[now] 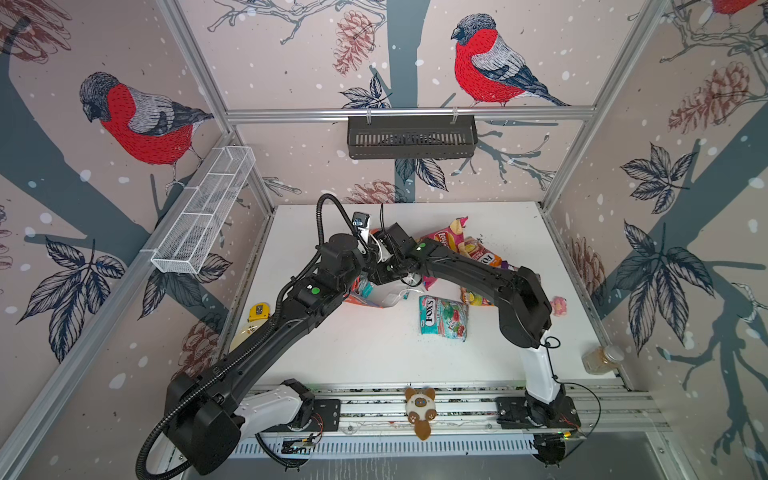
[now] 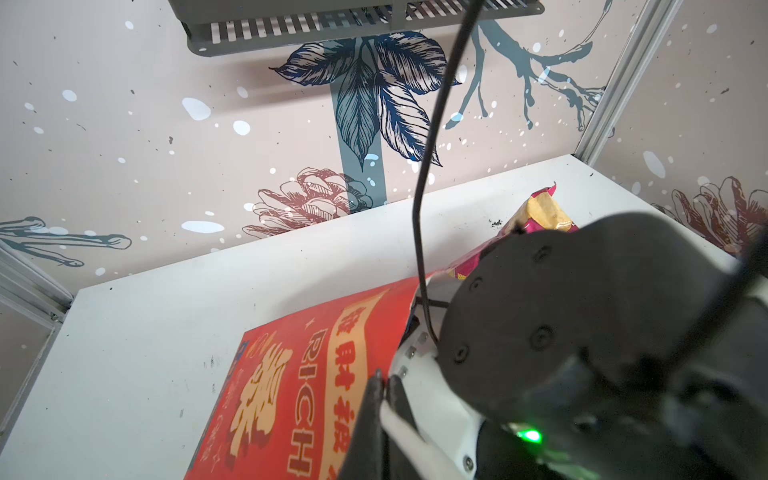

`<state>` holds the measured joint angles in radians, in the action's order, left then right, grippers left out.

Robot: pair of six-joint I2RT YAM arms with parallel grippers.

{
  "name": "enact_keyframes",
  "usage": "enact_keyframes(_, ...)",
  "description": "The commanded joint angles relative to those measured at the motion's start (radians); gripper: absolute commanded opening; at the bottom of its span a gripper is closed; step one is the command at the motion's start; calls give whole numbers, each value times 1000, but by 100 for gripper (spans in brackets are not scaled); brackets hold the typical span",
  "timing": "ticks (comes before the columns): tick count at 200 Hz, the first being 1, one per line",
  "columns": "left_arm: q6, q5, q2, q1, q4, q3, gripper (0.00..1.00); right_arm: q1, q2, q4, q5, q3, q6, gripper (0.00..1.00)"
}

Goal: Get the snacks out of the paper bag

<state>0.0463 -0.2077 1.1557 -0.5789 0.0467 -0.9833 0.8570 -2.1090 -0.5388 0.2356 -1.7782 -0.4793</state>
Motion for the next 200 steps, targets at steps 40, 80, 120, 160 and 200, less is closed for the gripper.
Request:
enact_keyframes(40, 12, 38, 14, 0, -64, -7, 0, -3, -73, -46, 1, -72, -37, 61)
enact_keyframes(80, 12, 50, 26, 0, -75, -9, 0, -4, -111, -45, 27, -109, -42, 62)
enact_keyframes(120, 15, 74, 50, 0, -89, -9, 0, -3, -164, -76, 40, -181, -30, 65)
enact_keyframes(160, 18, 94, 70, -2, -106, -40, 0, -1, -202, -88, 60, -242, -20, 62)
enact_keyframes(200, 18, 99, 80, -2, -111, -48, 0, 10, -251, -118, 70, -306, -14, 47)
